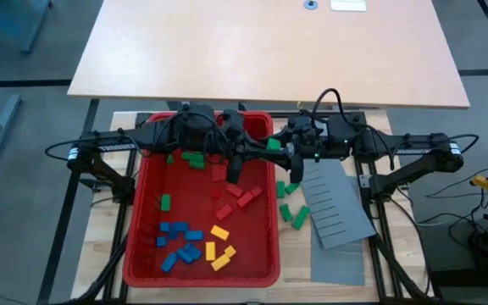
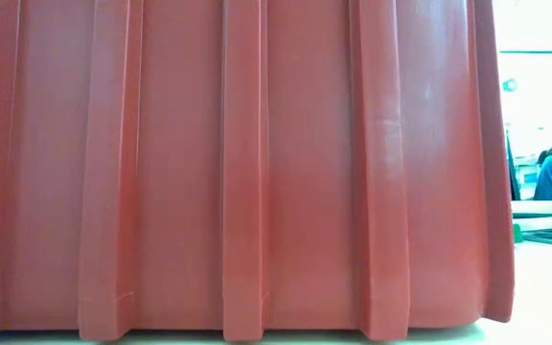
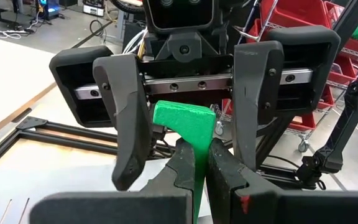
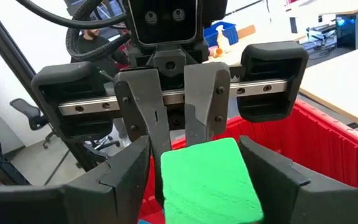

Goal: Sort blocks

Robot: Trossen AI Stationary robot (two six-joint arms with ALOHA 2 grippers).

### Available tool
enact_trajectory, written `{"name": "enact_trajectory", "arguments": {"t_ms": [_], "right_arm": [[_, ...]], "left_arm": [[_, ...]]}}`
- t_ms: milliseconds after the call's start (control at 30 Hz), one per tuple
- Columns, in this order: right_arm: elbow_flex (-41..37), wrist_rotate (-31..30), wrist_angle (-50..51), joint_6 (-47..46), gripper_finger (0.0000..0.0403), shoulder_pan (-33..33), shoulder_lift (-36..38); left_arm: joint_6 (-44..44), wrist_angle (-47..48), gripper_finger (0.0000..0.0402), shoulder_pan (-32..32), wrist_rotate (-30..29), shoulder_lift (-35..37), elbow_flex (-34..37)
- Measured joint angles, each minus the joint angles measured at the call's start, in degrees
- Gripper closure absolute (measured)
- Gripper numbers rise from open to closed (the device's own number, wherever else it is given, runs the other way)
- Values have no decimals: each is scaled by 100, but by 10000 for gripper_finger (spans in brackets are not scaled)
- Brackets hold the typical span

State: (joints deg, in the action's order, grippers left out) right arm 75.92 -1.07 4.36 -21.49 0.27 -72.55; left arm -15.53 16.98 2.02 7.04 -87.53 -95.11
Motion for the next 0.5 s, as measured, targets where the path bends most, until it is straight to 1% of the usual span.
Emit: {"name": "enact_trajectory", "arguments": {"t_ms": [333,500], "right_arm": [[0,10,-44,118,239,0,0],[0,27,-45,107,247,0,0]], "left_arm": [[0,22,401,2,62,0,0],[7,36,401,0,99,-1,0]]}}
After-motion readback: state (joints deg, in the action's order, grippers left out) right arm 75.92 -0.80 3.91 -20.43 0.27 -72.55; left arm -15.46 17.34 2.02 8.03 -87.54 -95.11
